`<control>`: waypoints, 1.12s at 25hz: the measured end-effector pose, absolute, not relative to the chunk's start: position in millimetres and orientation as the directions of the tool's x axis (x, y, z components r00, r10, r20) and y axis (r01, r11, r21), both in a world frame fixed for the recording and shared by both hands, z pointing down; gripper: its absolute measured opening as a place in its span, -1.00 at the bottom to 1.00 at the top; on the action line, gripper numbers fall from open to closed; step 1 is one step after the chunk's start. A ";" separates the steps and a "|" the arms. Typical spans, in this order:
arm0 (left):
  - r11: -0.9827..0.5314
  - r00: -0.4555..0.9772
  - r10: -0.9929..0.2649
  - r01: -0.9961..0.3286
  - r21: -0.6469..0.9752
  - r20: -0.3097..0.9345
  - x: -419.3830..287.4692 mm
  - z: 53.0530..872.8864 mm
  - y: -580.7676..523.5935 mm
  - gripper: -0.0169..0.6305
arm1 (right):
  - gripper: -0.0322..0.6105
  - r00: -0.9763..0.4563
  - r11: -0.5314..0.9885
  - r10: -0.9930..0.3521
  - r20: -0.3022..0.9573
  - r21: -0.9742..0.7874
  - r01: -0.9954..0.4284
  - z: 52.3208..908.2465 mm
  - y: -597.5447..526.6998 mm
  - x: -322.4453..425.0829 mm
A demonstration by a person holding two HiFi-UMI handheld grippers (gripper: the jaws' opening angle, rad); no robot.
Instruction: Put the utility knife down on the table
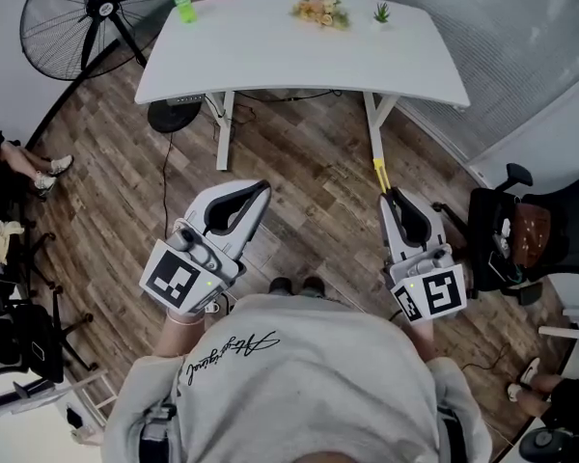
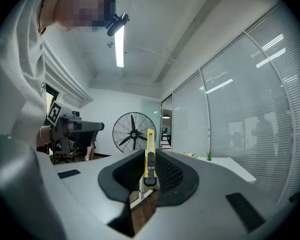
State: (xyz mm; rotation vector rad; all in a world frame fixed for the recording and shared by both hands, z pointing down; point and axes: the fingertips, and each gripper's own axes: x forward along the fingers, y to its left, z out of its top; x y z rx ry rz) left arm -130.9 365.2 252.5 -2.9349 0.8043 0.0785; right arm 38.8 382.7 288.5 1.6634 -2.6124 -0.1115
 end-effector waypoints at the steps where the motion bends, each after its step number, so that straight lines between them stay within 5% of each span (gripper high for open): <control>1: -0.857 0.860 -0.505 -0.510 -0.077 -0.074 -130.6 253.8 364.1 -0.95 | -0.69 -0.420 0.418 -0.908 -0.005 0.078 -0.905 289.1 381.8 39.5; 28: -0.855 0.856 -0.510 -0.515 -0.060 -0.084 -84.3 255.2 348.9 -0.95 | -0.69 -0.419 0.419 -0.905 -0.068 0.020 -0.908 278.3 372.7 92.8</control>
